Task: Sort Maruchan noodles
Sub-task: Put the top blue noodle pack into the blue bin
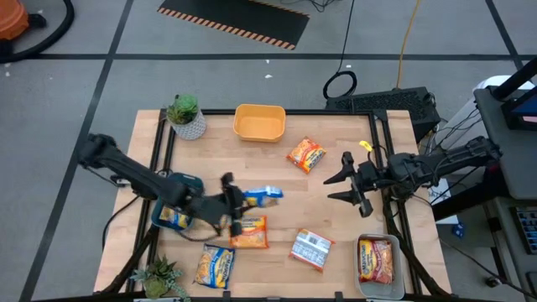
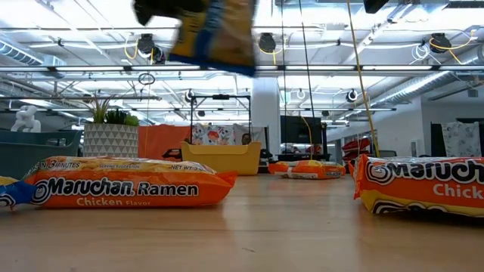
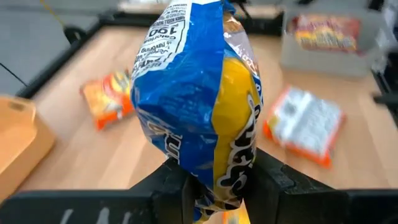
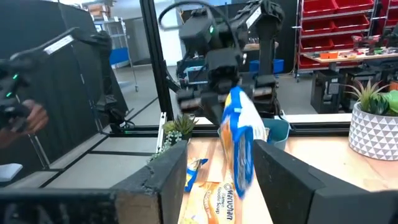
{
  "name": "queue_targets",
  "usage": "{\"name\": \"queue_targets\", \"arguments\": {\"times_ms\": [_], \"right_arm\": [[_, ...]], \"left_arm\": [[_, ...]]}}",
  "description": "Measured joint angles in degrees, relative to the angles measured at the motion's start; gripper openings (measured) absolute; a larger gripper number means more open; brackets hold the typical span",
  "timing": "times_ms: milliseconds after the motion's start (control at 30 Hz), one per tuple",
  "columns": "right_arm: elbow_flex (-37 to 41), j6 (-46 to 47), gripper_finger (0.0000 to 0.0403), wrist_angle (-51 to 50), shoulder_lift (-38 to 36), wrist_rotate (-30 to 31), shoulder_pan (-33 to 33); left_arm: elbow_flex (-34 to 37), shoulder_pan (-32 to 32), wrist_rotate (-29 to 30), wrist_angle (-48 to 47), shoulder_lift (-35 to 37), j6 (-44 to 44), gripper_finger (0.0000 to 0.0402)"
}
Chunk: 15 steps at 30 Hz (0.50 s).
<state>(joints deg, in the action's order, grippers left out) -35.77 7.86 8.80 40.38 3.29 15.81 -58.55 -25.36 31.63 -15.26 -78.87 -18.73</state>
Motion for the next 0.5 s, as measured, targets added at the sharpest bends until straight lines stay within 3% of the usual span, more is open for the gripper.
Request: {"name": "queue_targets", "arguments": {"times_ms": [233, 500], "right_arm": [[0.00, -0.91, 0.0174, -0.04, 0.00, -0.07, 0.01], [0.00, -1.09, 0.0174, -1.11, 0.00, -0.11, 0.02]], "left_arm": [[0.01, -1.47, -7.74, -18.70, 15.81, -12.67, 0.0106], [0.05, -2.03, -16.69, -34.41, 27.00, -28.45, 0.0106]]}}
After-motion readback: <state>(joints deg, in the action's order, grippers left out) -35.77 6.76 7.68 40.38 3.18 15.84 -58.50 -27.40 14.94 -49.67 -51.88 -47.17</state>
